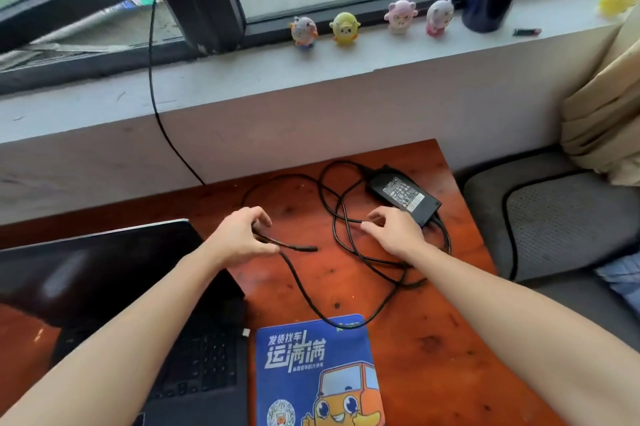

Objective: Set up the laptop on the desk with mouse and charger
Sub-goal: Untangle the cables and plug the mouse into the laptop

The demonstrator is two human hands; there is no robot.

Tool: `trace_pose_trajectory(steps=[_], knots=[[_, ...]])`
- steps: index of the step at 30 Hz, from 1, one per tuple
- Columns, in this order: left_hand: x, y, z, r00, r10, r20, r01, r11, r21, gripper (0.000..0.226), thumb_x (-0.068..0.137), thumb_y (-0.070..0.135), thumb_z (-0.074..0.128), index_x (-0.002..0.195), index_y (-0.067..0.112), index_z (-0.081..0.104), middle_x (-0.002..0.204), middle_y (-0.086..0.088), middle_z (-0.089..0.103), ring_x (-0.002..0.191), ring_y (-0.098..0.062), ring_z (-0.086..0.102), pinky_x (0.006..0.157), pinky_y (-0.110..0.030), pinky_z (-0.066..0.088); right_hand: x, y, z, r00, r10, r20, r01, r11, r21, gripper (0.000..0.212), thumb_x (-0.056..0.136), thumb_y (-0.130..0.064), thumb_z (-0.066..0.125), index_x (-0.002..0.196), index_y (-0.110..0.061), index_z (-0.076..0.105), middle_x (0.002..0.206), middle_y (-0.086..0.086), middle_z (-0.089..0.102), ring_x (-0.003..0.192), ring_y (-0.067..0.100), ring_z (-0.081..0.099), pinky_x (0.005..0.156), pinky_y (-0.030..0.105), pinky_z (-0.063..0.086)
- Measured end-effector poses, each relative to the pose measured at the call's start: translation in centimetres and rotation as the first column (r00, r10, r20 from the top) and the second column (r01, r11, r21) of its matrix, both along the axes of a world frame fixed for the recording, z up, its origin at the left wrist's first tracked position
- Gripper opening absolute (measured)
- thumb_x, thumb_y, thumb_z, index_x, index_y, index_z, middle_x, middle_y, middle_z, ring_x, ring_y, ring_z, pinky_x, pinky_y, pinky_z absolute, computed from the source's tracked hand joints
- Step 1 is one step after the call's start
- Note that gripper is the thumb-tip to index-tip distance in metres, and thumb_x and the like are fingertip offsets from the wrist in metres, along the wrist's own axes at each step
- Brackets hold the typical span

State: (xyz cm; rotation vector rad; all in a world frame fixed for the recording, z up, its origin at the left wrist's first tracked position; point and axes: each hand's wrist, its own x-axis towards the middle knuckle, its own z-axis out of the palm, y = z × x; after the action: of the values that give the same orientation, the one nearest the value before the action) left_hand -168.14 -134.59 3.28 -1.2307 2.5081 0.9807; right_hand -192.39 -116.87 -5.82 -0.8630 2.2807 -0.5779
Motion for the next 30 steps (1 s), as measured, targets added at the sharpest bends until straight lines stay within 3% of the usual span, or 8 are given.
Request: trace_pose_trajectory(steps=[2, 6, 11, 13, 16, 18, 22, 30], knots=[[0.1, -0.3, 1.3, 1.000, -0.012, -0.025, 0.010, 0.997, -0.071, 0.027, 0.067, 0.033, 0.082, 0.086, 0.023, 0.066, 0.081, 0.002, 0.058, 0.076, -0.016, 0.056, 0.068, -0.026, 0.045, 1.4, 0.5, -0.1, 0.992, 0.069, -0.102, -0.065, 0.997, 0.040, 0.036, 0.083, -0.046, 0.062, 0.115, -0.029, 0.064, 0.115, -0.005, 0.065, 0.112, 0.018, 0.057, 0.088, 0.033, 0.048], [0.3, -0.9, 4.9, 0.955, 0.068, -0.288, -0.131, 0.970, -0.205, 0.007, 0.076, 0.019, 0.074, 0.073, 0.020, 0.068, 0.061, 0.005, 0.053, 0.056, -0.008, 0.048, 0.059, -0.022, 0.036, 4.5, 1.4, -0.3, 0.955, 0.123, -0.268, -0.114, 0.992, 0.050, 0.047, 0.084, -0.040, 0.061, 0.128, -0.026, 0.055, 0.127, -0.001, 0.054, 0.123, 0.020, 0.044, 0.094, 0.035, 0.045], [-0.4, -2.6, 11.8, 0.702, 0.274, -0.657, -0.351, 0.936, 0.016, 0.018, 0.074, 0.006, 0.074, 0.070, 0.021, 0.066, 0.049, 0.008, 0.040, 0.048, -0.007, 0.037, 0.052, -0.019, 0.037, 6.3, 2.5, -0.7, 0.998, 0.013, 0.054, -0.024, 0.976, 0.214, 0.075, 0.077, -0.041, 0.072, 0.142, -0.025, 0.038, 0.138, 0.004, 0.052, 0.125, 0.026, 0.051, 0.097, 0.036, 0.044], [-0.2, -3.4, 14.1, 0.640, 0.313, -0.702, -0.382, 0.922, 0.064, 0.018, 0.074, 0.006, 0.075, 0.070, 0.021, 0.066, 0.052, 0.004, 0.044, 0.052, -0.012, 0.043, 0.057, -0.025, 0.043, 7.3, 3.4, -1.0, 0.993, -0.042, 0.108, 0.018, 0.977, 0.212, 0.068, 0.078, -0.039, 0.072, 0.138, -0.024, 0.045, 0.136, 0.004, 0.054, 0.125, 0.025, 0.051, 0.099, 0.035, 0.044], [0.0, -3.4, 15.0, 0.643, 0.331, -0.690, -0.367, 0.925, 0.102, 0.024, 0.074, -0.001, 0.074, 0.075, 0.021, 0.064, 0.056, 0.000, 0.041, 0.050, -0.011, 0.043, 0.059, -0.026, 0.046, 8.2, 5.3, -1.4, 0.931, -0.349, -0.105, 0.354, 0.935, 0.030, 0.035, 0.082, -0.032, 0.064, 0.117, -0.024, 0.061, 0.125, 0.005, 0.057, 0.118, 0.025, 0.050, 0.091, 0.036, 0.045], [0.0, -2.5, 13.8, 0.671, 0.343, -0.657, -0.361, 0.925, 0.114, 0.033, 0.072, -0.010, 0.068, 0.077, 0.022, 0.063, 0.062, 0.000, 0.044, 0.052, -0.010, 0.043, 0.058, -0.026, 0.044, 8.0, 7.1, -1.5, 0.855, -0.474, -0.209, 0.494, 0.868, 0.052, 0.030, 0.082, -0.027, 0.063, 0.111, -0.022, 0.060, 0.122, 0.007, 0.055, 0.116, 0.028, 0.048, 0.088, 0.037, 0.044], [0.3, -0.4, 9.5, 0.797, 0.307, -0.520, -0.351, 0.936, 0.015, 0.046, 0.068, -0.012, 0.053, 0.086, 0.029, 0.065, 0.095, -0.008, 0.061, 0.077, -0.012, 0.061, 0.063, -0.023, 0.048, 8.0, 9.7, -2.6, 0.922, -0.342, -0.182, 0.381, 0.886, 0.265, 0.021, 0.083, -0.029, 0.064, 0.103, -0.022, 0.063, 0.119, 0.007, 0.060, 0.113, 0.030, 0.056, 0.087, 0.034, 0.046], [0.6, 3.5, 3.2, 0.966, 0.037, -0.257, -0.088, 0.978, -0.189, 0.054, 0.069, -0.015, 0.046, 0.108, 0.018, 0.066, 0.142, -0.008, 0.040, 0.123, -0.026, 0.047, 0.094, -0.019, 0.033, 8.8, 9.0, -3.3, 0.951, 0.013, -0.310, 0.105, 0.926, 0.363, 0.039, 0.082, -0.046, 0.066, 0.110, -0.020, 0.060, 0.115, 0.003, 0.063, 0.114, 0.025, 0.050, 0.085, 0.033, 0.045]])
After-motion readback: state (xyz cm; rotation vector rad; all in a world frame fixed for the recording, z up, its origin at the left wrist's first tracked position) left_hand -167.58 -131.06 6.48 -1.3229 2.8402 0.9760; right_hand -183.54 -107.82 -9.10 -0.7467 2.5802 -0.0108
